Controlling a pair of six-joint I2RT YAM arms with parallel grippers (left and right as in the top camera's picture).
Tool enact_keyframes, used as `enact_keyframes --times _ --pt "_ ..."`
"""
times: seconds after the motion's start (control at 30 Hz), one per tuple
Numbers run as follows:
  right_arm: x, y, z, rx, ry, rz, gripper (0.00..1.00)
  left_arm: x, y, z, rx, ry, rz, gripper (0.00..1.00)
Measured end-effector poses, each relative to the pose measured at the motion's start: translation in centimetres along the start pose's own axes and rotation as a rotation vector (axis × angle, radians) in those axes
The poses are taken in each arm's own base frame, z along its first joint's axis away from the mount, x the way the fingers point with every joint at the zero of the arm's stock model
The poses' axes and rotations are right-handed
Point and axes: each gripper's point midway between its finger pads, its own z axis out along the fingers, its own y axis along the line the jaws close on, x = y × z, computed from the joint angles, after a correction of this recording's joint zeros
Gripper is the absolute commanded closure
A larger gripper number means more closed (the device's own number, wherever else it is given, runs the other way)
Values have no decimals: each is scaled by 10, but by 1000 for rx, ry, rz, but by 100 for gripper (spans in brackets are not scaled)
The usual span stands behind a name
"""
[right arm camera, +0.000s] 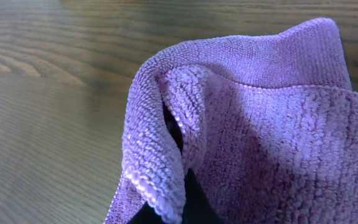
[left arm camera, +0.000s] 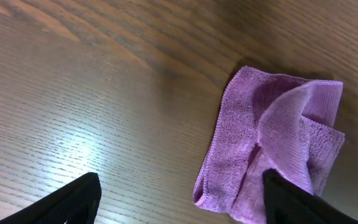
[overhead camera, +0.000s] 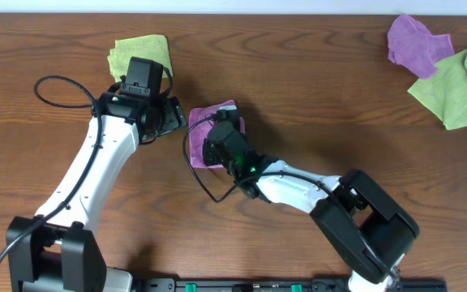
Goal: Fold the cloth
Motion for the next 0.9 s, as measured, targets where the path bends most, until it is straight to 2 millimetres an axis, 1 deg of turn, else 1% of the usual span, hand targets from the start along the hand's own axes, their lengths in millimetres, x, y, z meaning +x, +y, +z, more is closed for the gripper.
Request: enact_keyframes --times 0.03,0.07,0.2,0.4,0.6,0.67,0.77,0.9 --pt "0 0 0 1 -1 5 26 0 0 0 0 0 0 14" --pt "0 0 0 1 -2 7 1 0 0 0 0 0 0 15" --pt "1 1 0 -6 3 8 1 0 0 0 0 0 0 15" --pt "-1 9 0 -40 5 10 1 0 0 0 0 0 0 14" --pt "-17 35 -2 -125 5 15 1 -2 2 0 -4 -6 -6 14" --pt "-17 38 -2 -134 17 14 1 -3 4 -1 -6 -5 -11 14" --pt "-11 34 -2 -111 50 9 1 1 5 -2 -6 10 1 14" --pt "-1 14 -3 -13 94 -2 1 16 3 -3 15 80 19 14"
